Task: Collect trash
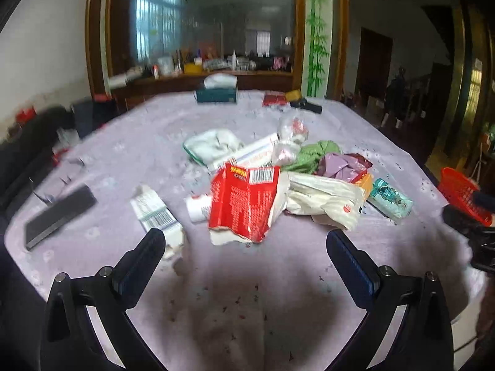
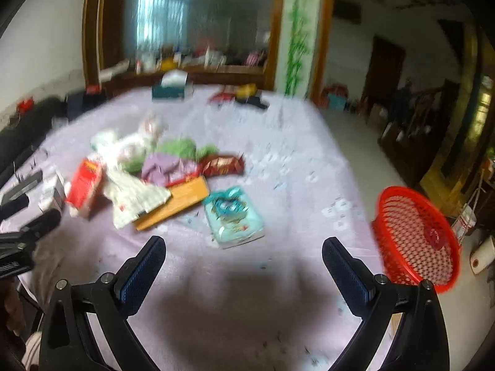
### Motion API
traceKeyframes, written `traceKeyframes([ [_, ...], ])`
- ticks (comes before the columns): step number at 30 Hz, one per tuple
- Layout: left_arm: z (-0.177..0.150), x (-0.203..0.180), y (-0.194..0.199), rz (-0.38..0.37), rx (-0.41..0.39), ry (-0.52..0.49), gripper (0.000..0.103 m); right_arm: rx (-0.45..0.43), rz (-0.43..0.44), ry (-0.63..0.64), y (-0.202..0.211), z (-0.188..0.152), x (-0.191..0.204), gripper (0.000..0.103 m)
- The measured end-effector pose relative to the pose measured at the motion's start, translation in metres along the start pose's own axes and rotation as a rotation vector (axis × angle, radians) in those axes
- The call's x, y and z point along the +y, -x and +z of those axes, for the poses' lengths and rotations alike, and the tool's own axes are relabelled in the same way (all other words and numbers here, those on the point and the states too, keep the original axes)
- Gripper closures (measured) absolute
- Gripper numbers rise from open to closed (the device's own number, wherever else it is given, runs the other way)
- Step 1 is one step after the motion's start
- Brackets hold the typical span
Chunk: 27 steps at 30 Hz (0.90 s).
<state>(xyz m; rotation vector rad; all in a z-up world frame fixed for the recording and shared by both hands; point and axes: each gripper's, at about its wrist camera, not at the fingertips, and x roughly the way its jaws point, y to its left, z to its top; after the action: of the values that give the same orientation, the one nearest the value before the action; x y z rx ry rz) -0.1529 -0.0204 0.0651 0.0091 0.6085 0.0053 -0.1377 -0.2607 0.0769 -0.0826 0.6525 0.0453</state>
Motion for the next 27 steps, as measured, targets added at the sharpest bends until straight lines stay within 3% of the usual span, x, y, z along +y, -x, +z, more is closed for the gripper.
traceKeyframes([
  [2, -0.004, -0.004, 0.010, 0.052, -0.045, -0.006, 0.000, -0.050, -0.028, -0.028, 0.018, -0.008, -0.002, 0.001],
  [5, -0.010, -0.008, 0.020, 0.058, -0.054, 0.016, 0.000, -0.079, -0.029, -0.044, 0.028, -0.017, 0.001, 0.002],
  [9, -0.022, -0.011, 0.026, 0.084, -0.046, 0.010, 0.000, -0.066, -0.008, -0.071, 0.033, -0.027, 0.000, 0.006],
  [27, -0.027, -0.018, 0.023, 0.092, -0.035, 0.002, 0.000, -0.027, -0.071, -0.077, 0.029, -0.032, -0.003, 0.006],
])
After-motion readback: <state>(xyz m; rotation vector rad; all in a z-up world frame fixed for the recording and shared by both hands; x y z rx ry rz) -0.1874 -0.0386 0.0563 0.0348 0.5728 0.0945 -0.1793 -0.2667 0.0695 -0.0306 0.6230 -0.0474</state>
